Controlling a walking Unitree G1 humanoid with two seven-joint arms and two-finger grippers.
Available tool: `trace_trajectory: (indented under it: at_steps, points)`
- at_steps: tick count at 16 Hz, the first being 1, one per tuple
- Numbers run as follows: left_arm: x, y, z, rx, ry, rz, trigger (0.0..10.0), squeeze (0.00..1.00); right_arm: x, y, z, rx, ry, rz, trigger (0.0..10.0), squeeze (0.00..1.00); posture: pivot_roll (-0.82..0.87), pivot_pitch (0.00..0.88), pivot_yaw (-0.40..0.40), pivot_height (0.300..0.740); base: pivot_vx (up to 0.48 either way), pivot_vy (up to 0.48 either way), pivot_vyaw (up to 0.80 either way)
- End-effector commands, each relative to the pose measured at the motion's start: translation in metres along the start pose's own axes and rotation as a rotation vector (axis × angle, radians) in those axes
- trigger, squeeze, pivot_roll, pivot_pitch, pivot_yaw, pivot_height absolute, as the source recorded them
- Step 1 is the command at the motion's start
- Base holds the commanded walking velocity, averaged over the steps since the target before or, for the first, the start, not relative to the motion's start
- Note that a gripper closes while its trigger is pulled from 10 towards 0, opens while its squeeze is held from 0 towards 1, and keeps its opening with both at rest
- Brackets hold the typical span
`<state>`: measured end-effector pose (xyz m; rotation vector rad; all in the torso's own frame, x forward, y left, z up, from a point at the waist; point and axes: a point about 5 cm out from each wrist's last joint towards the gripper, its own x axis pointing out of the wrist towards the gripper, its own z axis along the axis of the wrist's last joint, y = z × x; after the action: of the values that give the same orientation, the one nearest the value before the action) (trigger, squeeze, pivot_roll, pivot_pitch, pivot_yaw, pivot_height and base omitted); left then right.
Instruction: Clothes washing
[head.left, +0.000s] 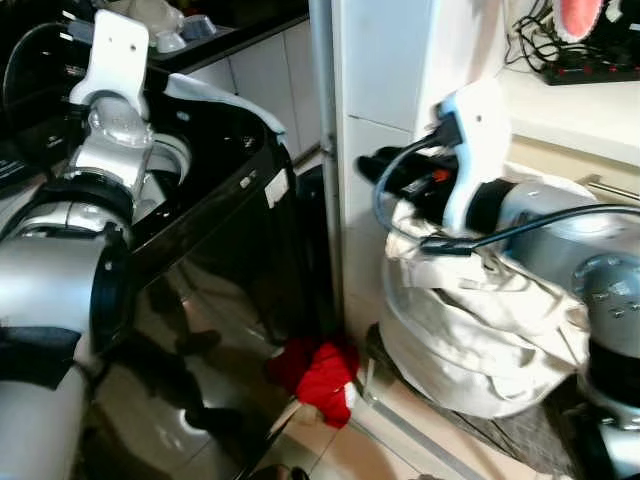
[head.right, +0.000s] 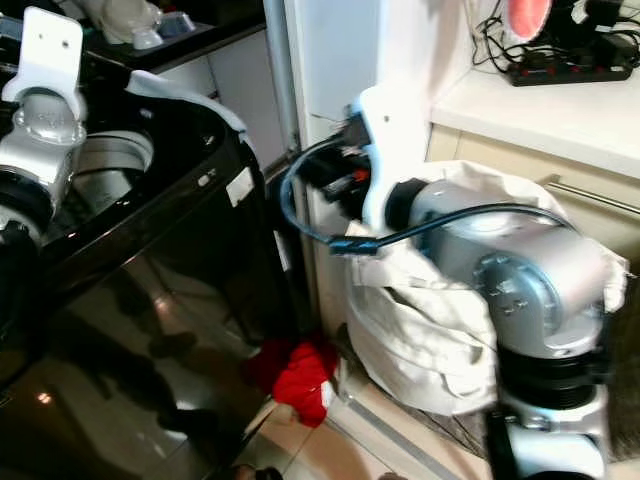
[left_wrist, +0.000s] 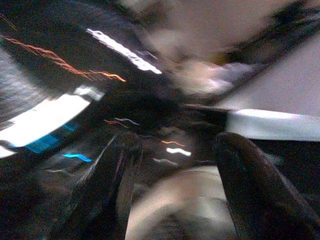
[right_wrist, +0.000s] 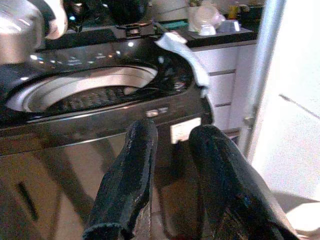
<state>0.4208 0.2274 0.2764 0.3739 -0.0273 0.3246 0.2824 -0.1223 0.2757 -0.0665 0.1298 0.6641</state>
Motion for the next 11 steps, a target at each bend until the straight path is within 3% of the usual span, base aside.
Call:
trace_trajectory:
  at_steps: [1, 2, 3, 4, 5, 7, 8, 11]
  points:
    - [-0.006, -0.035, 0.012, -0.139, -0.046, -0.289, 10.0, 0.00, -0.004, -0.019, -0.008, -0.018, 0.051, -0.116, 10.0, 0.07, -0.18, 0.000, 0.160, 0.740, 0.000, 0.000, 0.00]
    - [-0.016, -0.067, 0.012, -0.274, -0.068, -0.505, 10.0, 0.00, -0.011, -0.035, -0.018, -0.072, 0.133, -0.210, 10.0, 1.00, -0.18, 0.000, 0.160, 0.740, 0.000, 0.000, 0.00]
    - [-0.019, -0.075, 0.011, -0.320, -0.075, -0.553, 10.0, 0.00, -0.014, -0.040, -0.021, -0.087, 0.156, -0.232, 10.0, 1.00, -0.18, 0.000, 0.157, 0.740, 0.000, 0.000, 0.00]
    - [-0.031, -0.096, 0.004, -0.396, -0.101, -0.731, 10.0, 0.00, -0.024, -0.052, -0.027, -0.111, 0.213, -0.275, 10.0, 1.00, -0.17, 0.000, 0.150, 0.740, 0.000, 0.000, 0.00]
    - [-0.036, -0.102, 0.002, -0.424, -0.114, -0.801, 10.0, 0.00, -0.028, -0.056, -0.029, -0.111, 0.229, -0.283, 10.0, 1.00, -0.17, 0.000, 0.150, 0.740, 0.000, 0.000, 0.00]
    - [-0.068, -0.120, -0.016, -0.487, -0.211, -1.147, 10.0, 0.00, -0.047, -0.081, -0.046, -0.106, 0.352, -0.366, 10.0, 1.00, -0.16, 0.000, 0.134, 0.740, 0.000, 0.000, 0.00]
    - [-0.072, -0.121, -0.019, -0.482, -0.218, -1.172, 10.0, 0.00, -0.049, -0.085, -0.049, -0.103, 0.368, -0.378, 10.0, 1.00, -0.16, 0.000, 0.134, 0.740, 0.000, 0.000, 0.00]
    - [-0.105, -0.117, -0.046, -0.480, -0.209, -1.333, 10.0, 0.00, -0.055, -0.104, -0.067, -0.038, 0.418, -0.438, 10.0, 1.00, -0.15, 0.000, 0.115, 0.740, 0.000, 0.000, 0.00]
